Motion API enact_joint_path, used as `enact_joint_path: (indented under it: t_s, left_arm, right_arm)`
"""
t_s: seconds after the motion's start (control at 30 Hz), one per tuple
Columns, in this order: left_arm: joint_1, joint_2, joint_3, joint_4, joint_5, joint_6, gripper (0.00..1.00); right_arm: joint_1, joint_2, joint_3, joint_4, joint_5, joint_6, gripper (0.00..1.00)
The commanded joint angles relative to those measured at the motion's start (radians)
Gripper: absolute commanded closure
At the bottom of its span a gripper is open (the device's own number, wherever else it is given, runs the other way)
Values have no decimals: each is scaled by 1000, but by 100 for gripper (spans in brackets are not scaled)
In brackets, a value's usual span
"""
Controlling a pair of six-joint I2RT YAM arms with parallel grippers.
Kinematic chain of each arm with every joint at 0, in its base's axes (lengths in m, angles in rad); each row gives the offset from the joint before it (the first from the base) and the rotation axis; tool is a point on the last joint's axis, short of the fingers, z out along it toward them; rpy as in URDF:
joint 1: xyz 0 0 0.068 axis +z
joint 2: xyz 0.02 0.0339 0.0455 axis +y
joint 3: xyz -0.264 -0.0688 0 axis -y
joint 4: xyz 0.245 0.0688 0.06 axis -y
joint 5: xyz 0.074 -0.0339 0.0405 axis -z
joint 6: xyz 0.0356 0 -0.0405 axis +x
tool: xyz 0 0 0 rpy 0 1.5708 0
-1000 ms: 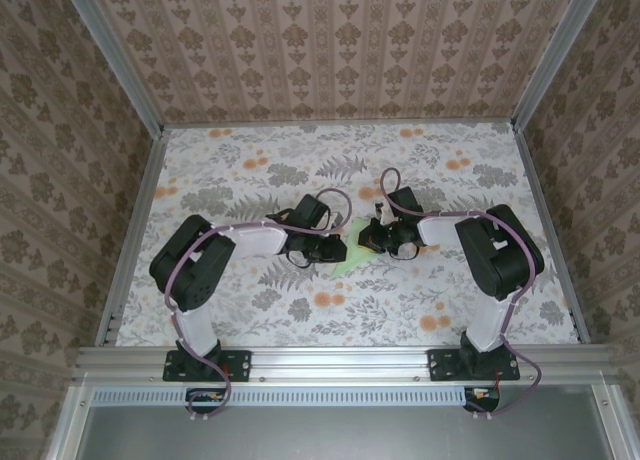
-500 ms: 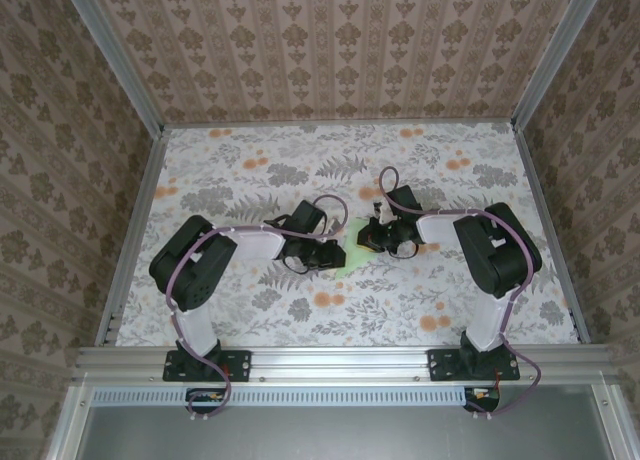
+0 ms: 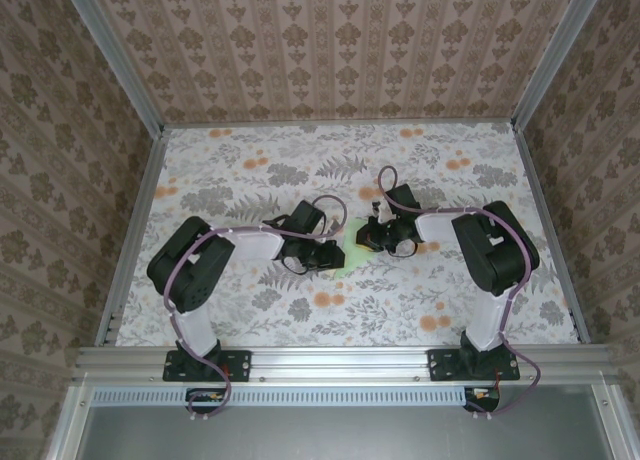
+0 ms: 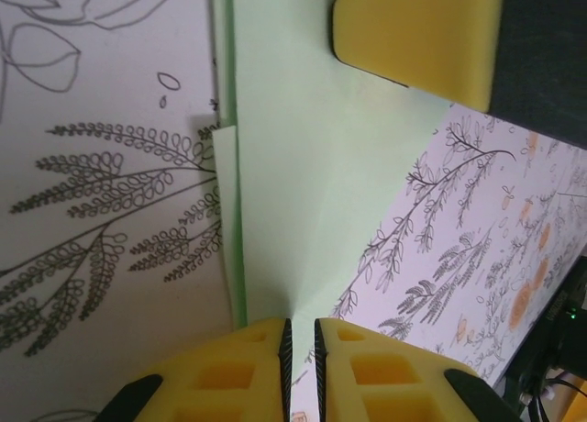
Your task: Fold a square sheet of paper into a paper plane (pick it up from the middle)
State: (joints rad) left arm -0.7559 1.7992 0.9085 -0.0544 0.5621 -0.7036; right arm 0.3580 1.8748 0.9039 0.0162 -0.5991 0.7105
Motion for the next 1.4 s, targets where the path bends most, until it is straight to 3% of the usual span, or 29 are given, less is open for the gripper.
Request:
enact_joint_path:
  t_s: [0.0,0.47,1.0,1.17,1.37]
  left_arm:
    - [-10,-31,17,-43,40,8,82]
    - [-20,-24,-23,-107,-42,11,85]
    - [-24,-52,-84,-46,-12,-26,85]
    - [10,-74,-16,25,42,-15,85]
    - [35,3,114,-33,58,48,85]
  right_arm:
    - [3,84,-18,-85,95,-3,92]
    - [3,107,-23,-84,102,-7,92]
    - [2,110,-26,-103,111,-22,92]
    - [2,114,-24,-103,111,-23,92]
    - [2,122,-22,-99,108,-17,92]
